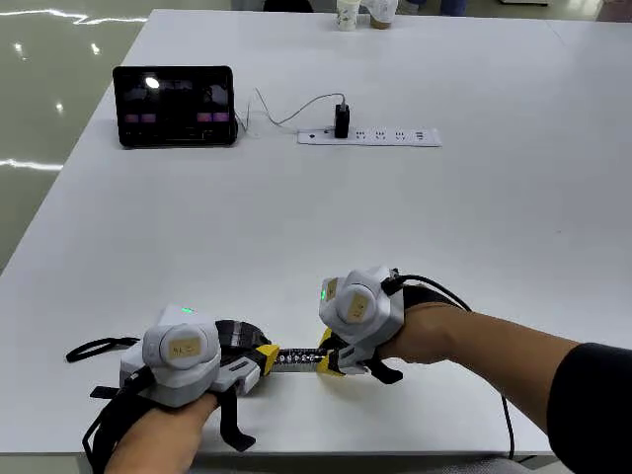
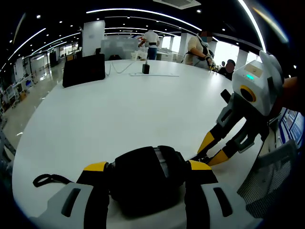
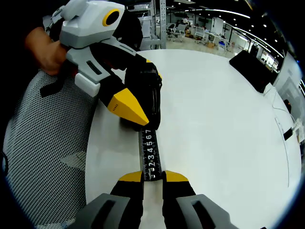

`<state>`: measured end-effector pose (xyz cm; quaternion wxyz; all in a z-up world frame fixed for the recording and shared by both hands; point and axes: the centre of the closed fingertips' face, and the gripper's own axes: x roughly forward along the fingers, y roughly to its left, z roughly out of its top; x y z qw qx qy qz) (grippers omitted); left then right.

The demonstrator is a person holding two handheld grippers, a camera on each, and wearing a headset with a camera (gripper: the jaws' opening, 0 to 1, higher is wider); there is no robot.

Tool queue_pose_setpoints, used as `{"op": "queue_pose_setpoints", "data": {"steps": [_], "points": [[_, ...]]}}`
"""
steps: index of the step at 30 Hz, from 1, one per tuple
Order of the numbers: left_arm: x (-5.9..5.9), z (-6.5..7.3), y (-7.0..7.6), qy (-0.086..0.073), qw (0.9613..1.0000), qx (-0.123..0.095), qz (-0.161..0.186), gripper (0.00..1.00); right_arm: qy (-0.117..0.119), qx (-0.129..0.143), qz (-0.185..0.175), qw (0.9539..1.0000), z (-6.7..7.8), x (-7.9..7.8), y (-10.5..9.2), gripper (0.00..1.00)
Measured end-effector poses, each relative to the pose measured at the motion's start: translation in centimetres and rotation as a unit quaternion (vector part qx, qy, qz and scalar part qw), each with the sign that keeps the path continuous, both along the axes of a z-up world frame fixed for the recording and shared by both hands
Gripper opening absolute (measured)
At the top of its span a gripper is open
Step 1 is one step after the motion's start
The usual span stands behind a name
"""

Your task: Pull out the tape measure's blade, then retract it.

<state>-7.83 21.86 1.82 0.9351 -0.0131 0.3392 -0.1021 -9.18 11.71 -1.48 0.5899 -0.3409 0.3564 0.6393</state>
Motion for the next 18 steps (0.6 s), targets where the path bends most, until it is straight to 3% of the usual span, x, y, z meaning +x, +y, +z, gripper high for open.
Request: {"op": "queue_pose_setpoints", "data": {"steps": [18], "points": [[-0.10,0.06,0.00,0.000,1.0000,-0.003,0.000,0.59,-0.002,0.003,-0.002,1.0000,-0.09,-0.02,0.58,0.11]]}}
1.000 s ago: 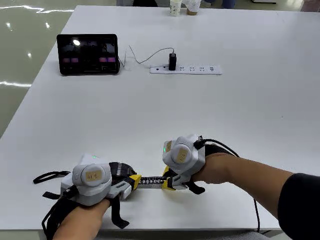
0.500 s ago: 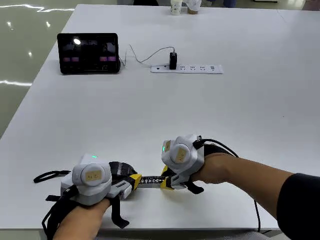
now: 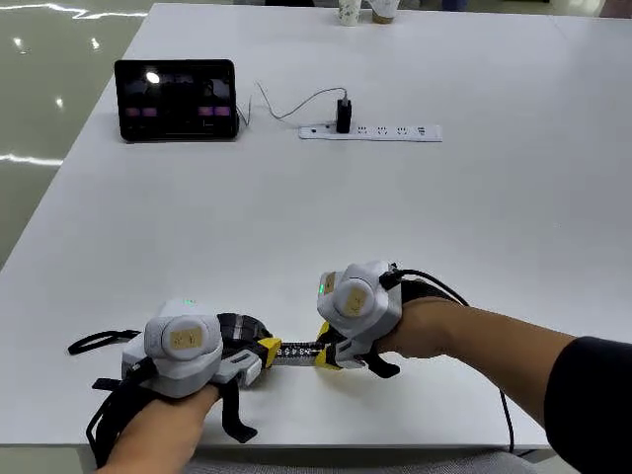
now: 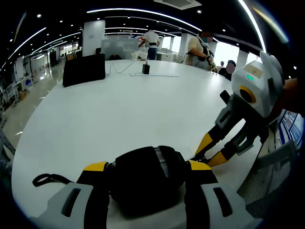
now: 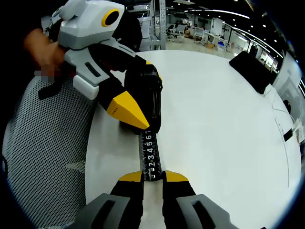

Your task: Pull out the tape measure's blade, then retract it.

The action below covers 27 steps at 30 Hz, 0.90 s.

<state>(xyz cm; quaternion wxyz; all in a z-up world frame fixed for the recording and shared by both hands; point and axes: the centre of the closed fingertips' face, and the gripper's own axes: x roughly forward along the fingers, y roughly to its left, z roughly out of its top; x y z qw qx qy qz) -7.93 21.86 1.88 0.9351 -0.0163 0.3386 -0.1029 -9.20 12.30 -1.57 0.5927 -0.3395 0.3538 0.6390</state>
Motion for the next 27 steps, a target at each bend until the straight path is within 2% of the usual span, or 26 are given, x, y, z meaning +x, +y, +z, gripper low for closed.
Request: {"op": "queue_pose_setpoints", "data": {"steps": [27], "points": [[0.0,0.0,0.0,0.000,1.0000,-0.002,0.001,0.59,-0.001,0.013,0.001,0.9999,0.1,-0.3,1.2,0.11]]}}
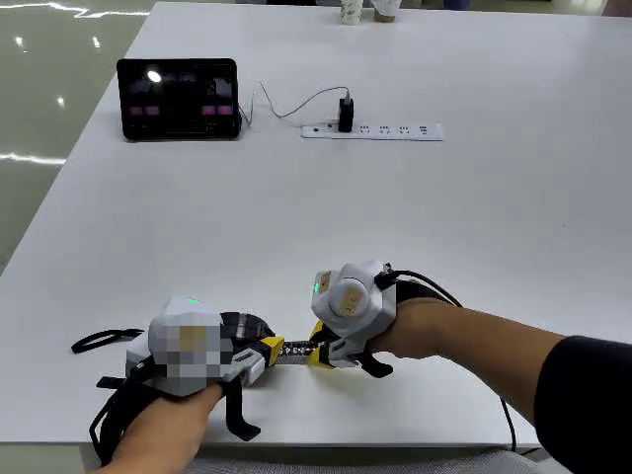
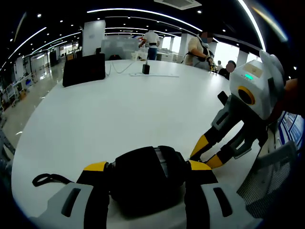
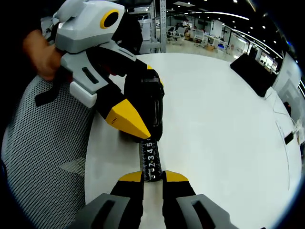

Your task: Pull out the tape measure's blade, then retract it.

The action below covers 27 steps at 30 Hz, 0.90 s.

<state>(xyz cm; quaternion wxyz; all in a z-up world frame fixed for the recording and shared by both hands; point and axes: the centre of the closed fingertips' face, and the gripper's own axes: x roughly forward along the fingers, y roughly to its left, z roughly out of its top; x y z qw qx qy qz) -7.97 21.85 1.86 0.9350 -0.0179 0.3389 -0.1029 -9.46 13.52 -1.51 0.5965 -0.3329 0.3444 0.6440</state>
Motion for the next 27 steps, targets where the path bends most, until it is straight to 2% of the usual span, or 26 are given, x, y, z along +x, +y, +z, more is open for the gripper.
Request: {"op": "queue_pose_setpoints", "data": {"steps": [27], "points": [[0.09,-0.03,0.03,0.000,1.0000,-0.001,0.000,0.59,0.005,0.011,-0.001,0.9999,-0.07,-0.06,0.79,0.11]]}}
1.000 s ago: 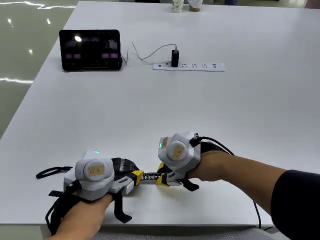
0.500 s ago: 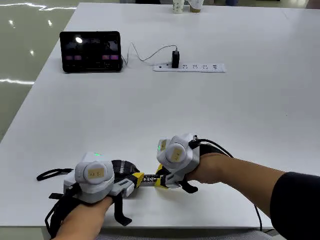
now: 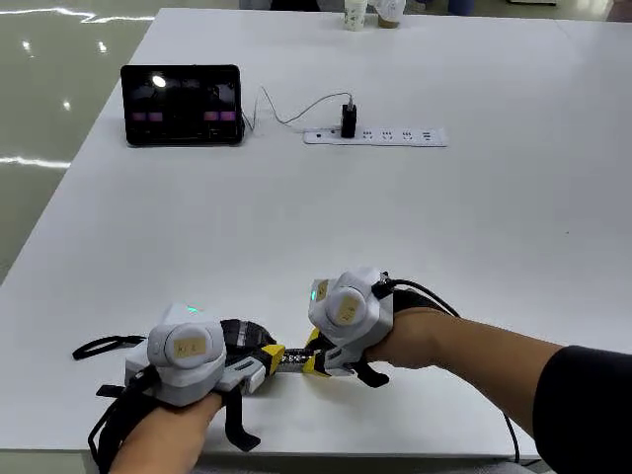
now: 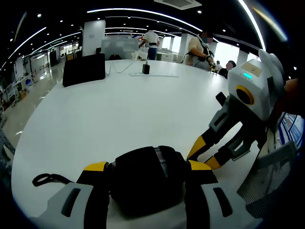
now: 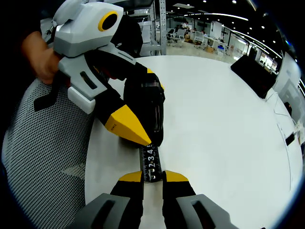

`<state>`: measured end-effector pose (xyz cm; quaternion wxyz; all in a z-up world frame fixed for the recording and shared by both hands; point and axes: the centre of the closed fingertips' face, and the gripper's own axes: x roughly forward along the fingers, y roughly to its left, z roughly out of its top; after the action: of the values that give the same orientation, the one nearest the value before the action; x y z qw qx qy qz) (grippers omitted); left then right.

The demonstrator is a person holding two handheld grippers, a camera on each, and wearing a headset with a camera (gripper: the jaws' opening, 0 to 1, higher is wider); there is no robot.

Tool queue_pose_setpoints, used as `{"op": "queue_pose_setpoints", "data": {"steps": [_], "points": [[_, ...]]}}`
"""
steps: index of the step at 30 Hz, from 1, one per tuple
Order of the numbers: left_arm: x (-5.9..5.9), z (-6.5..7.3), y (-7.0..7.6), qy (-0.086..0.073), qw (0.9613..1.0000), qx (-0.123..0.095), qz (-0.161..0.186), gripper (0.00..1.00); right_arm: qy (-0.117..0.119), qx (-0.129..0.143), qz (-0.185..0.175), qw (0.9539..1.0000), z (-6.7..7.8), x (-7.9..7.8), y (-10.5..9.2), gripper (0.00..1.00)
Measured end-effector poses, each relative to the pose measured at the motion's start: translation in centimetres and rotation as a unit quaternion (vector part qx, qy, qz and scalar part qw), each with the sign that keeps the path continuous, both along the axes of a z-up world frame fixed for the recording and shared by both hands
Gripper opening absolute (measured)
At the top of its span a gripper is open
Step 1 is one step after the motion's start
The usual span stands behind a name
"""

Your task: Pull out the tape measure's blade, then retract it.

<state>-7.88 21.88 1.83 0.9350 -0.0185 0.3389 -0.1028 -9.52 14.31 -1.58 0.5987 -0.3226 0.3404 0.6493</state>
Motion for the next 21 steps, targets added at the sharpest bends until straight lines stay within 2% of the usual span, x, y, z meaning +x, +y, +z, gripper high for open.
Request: {"op": "queue_pose_setpoints", "data": {"steps": [21], "points": [[-0.06,0.02,0.09,0.001,0.9999,-0.012,0.004,0.58,0.009,0.022,-0.014,0.9996,0.17,-0.08,0.70,0.11]]}}
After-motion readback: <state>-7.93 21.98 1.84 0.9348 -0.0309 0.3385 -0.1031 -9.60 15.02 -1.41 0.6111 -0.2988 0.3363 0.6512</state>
